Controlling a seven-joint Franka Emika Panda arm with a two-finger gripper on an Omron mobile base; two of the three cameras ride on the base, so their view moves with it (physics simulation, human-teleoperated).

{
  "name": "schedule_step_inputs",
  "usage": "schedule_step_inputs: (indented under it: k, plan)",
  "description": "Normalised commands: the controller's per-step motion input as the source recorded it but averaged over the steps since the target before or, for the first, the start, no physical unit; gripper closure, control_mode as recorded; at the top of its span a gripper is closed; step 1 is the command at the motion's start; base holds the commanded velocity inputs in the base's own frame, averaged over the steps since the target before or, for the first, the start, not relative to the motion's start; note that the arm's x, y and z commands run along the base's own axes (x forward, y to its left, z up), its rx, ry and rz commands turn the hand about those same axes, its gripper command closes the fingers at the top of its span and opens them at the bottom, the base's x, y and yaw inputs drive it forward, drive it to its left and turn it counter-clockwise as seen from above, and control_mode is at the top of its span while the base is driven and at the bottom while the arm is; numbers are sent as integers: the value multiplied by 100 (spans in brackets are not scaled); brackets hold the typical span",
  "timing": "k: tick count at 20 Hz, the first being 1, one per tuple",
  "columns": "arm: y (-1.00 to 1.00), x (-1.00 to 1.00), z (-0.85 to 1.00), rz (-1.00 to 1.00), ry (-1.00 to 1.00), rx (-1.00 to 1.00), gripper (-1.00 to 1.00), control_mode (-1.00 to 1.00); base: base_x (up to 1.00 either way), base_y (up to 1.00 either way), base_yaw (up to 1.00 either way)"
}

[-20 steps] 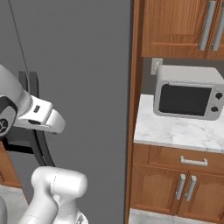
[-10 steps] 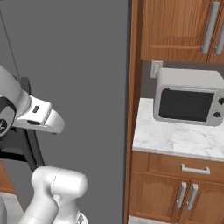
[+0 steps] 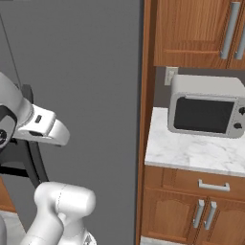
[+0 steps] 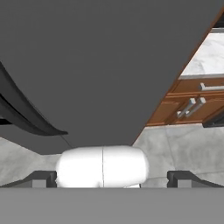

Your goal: Open the freezer door, pick up the ice cube tray from the freezer, and place it on the dining counter.

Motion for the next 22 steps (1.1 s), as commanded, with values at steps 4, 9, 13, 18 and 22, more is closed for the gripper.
schedule_step_inputs:
  k: [4,9,13,18,22]
  plan:
    - [76,-37,0,0,-4,-1,-100,-100,0,0,0]
    - [90,-10,0,0,-9,0,-100,-100,0,0,0]
    - [64,0,0,1,-6,0,-100,-100,0,0,0]
    - [37,0,0,3,-1,0,-100,-100,0,0,0]
    - [35,1,0,3,-2,0,-100,-100,0,0,0]
